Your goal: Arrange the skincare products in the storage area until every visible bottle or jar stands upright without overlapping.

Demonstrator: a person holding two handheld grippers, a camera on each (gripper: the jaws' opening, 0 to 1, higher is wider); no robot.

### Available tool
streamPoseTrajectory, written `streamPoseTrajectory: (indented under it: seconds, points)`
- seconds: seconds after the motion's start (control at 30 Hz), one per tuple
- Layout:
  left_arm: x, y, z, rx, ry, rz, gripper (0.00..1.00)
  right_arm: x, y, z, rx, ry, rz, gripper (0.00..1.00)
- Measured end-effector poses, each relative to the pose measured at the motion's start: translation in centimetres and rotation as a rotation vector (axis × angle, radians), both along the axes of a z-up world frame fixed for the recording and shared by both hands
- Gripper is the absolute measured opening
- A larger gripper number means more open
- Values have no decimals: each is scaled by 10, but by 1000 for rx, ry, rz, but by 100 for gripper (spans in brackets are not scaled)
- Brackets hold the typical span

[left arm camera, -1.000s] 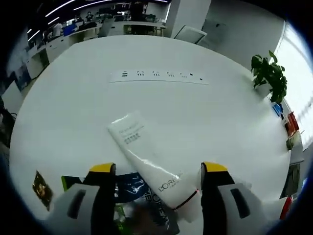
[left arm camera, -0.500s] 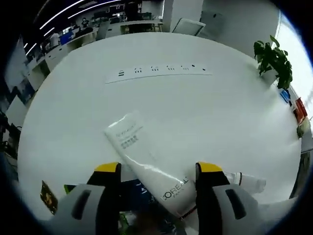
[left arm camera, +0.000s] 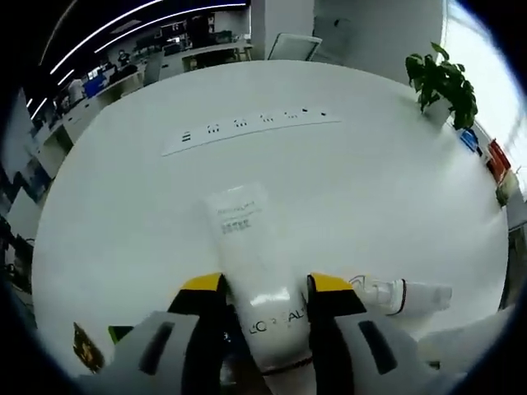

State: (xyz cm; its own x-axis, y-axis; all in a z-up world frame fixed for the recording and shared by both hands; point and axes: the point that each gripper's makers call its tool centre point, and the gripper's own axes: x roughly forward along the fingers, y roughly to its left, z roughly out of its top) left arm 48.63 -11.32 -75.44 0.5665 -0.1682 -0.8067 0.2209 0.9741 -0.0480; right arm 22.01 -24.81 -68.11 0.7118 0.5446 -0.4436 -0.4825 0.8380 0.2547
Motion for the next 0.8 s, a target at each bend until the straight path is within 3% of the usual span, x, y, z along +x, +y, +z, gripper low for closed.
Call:
streamPoseTrajectory:
  seconds: [0.3, 0.47, 0.7, 0.8]
  points:
    - [-2, -1, 2, -83, 15, 42, 25, 0, 1, 2, 2, -5, 4, 88]
    - [-6, 2, 4, -95, 15, 44, 25, -1, 4, 1, -13, -11, 25, 88]
    - [-4, 3, 13, -141, -35, 32, 25, -1, 3, 3, -7, -17, 23, 87]
    - [-12, 2, 24, -152, -57, 24, 25, -1, 4, 4, -8, -23, 30, 87]
